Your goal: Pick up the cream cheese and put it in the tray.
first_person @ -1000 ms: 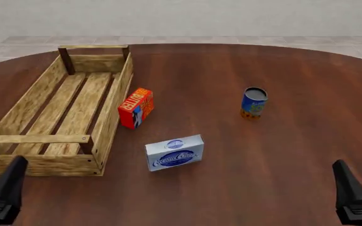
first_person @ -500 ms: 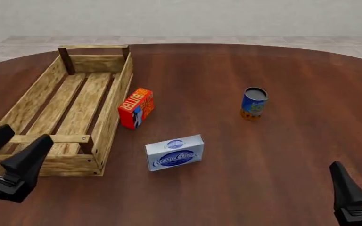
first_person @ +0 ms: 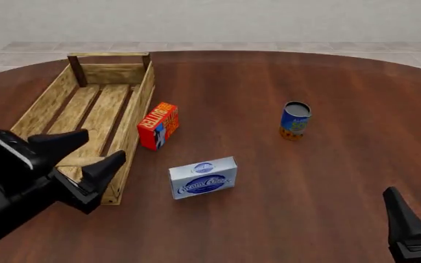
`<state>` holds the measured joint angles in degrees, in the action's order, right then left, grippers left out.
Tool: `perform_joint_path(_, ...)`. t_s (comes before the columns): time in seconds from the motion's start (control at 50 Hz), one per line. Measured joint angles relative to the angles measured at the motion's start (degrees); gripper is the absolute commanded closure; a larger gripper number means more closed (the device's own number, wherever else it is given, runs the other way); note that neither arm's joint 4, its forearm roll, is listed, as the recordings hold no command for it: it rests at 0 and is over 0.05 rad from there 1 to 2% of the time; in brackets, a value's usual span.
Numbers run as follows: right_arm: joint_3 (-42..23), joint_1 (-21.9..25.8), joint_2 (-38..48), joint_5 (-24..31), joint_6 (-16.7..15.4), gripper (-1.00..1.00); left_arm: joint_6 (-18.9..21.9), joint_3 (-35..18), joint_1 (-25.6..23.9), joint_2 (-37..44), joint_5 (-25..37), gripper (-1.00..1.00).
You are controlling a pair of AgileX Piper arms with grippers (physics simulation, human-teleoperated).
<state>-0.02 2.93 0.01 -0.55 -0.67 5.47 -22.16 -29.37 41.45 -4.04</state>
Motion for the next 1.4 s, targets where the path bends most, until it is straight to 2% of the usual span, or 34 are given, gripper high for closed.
perform_joint_path(0.24, 0.00, 0.53, 0.00, -0.12, 0.01, -1.00, 1.08, -4.12, -5.56, 7.82, -0.95, -1.00)
perform_joint_path(0.48, 0.01, 0.87, -0.01, 0.14, -0.11, -1.00, 2.04, -10.10, -8.94, 18.44, -0.20, -1.00)
perform_joint_path(0.8, 0.01, 0.65, -0.01, 0.70, 1.09, -1.00, 3.18, -17.52, -10.91, 29.91, 5.11, -1.00)
perform_joint_path(1.14, 0.02, 0.42, -0.01, 1.04, 2.74, -1.00, 3.97, -20.97, -12.92, 35.94, 9.43, -1.00)
perform_joint_path(1.4, 0.01, 0.41, -0.01, 1.01, 3.41, -1.00, 7.01, -22.96, -11.14, 39.28, 11.18, -1.00)
